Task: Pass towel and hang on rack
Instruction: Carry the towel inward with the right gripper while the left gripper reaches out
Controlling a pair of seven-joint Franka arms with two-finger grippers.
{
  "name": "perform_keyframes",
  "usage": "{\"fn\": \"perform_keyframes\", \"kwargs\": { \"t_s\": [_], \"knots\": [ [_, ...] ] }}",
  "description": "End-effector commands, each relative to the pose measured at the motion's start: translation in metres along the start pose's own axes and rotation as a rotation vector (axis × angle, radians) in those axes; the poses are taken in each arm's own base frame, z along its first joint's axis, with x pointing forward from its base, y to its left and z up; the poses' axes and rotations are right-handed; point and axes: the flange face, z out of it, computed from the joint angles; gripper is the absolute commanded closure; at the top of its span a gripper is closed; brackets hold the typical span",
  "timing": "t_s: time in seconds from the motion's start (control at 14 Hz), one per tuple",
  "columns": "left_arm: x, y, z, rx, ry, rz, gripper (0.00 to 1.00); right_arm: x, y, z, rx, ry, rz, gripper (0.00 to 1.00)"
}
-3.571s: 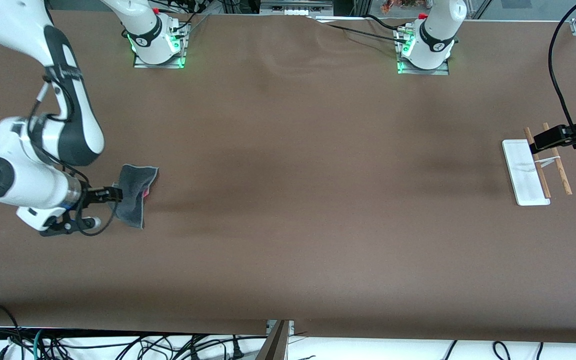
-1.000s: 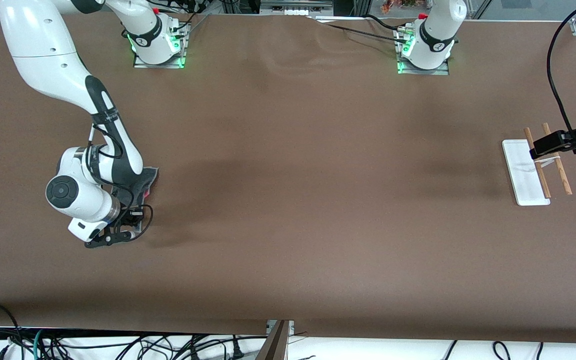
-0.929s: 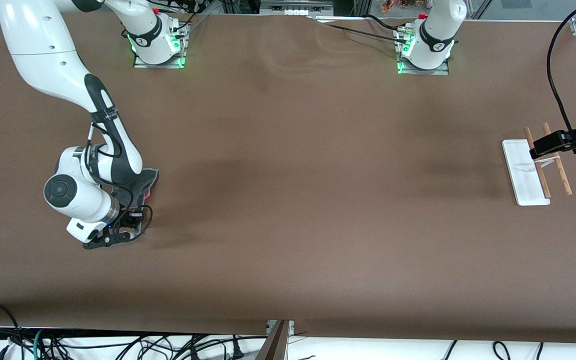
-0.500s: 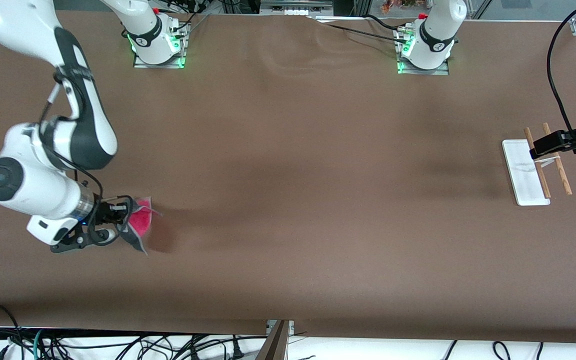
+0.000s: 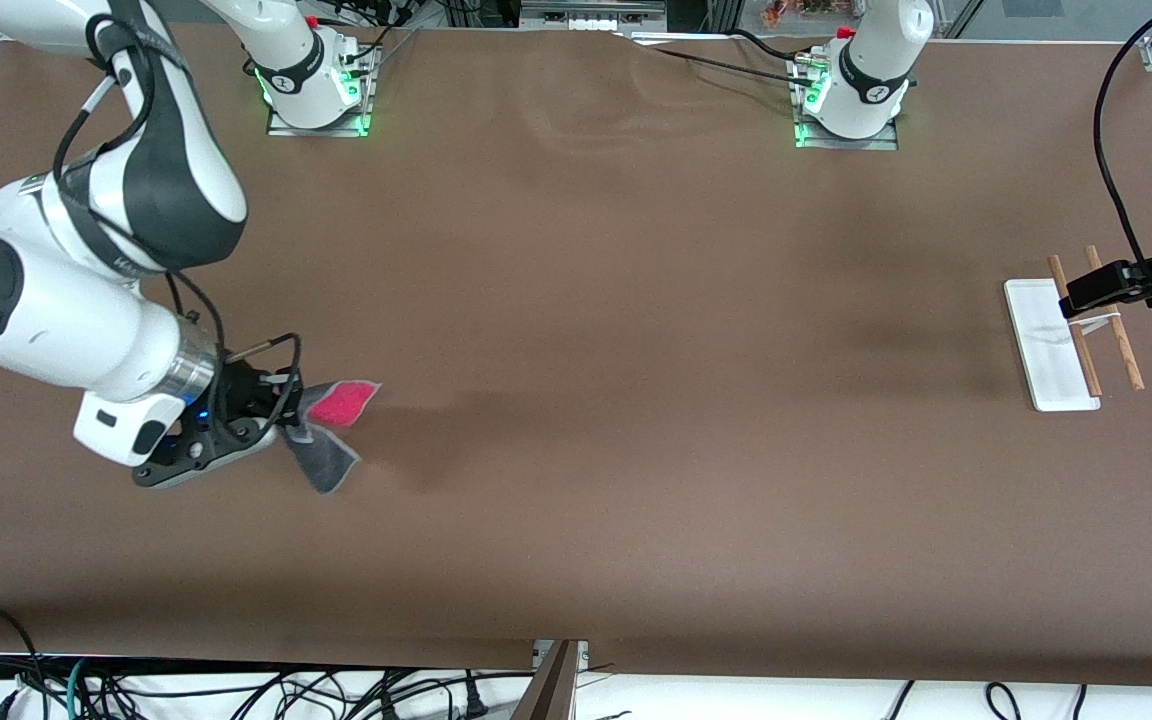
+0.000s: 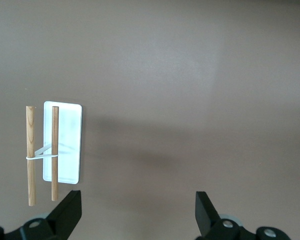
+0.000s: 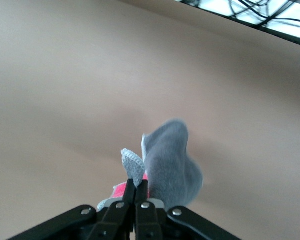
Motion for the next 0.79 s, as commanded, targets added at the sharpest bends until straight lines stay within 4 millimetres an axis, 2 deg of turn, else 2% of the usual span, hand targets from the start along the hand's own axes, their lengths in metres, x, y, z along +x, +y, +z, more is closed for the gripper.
{"fn": "perform_keyframes", "kwargs": {
  "t_s": [0.0,0.07,0.21,0.36,0.5,0.57,0.71],
  "knots": [
    [-0.001,0.002,-0.006,0.017,0.011,-0.002,0.00,-0.003,-0.040,-0.016,0.043,0.002,0.106,1.00],
    [-0.001,0.005,-0.005,0.015,0.009,0.003,0.00,-0.002,-0.055,-0.018,0.060,0.007,0.138,1.00],
    [-0.003,-0.004,-0.008,0.004,0.007,0.024,0.00,-0.003,-0.097,-0.019,0.088,0.010,0.172,1.00],
    [-0.004,0.000,-0.009,-0.002,0.006,0.052,0.00,-0.004,-0.151,-0.015,0.092,0.037,0.216,1.00],
    [-0.008,0.017,-0.004,-0.079,-0.033,0.068,0.00,-0.007,-0.192,-0.008,0.065,0.061,0.219,1.00],
    [-0.010,0.024,0.001,-0.124,-0.064,0.077,0.00,-0.012,-0.220,-0.003,0.048,0.063,0.212,1.00],
    [-0.012,0.046,0.017,-0.259,-0.135,0.081,0.00,-0.021,-0.263,0.005,0.020,0.084,0.239,1.00]
  ]
}}
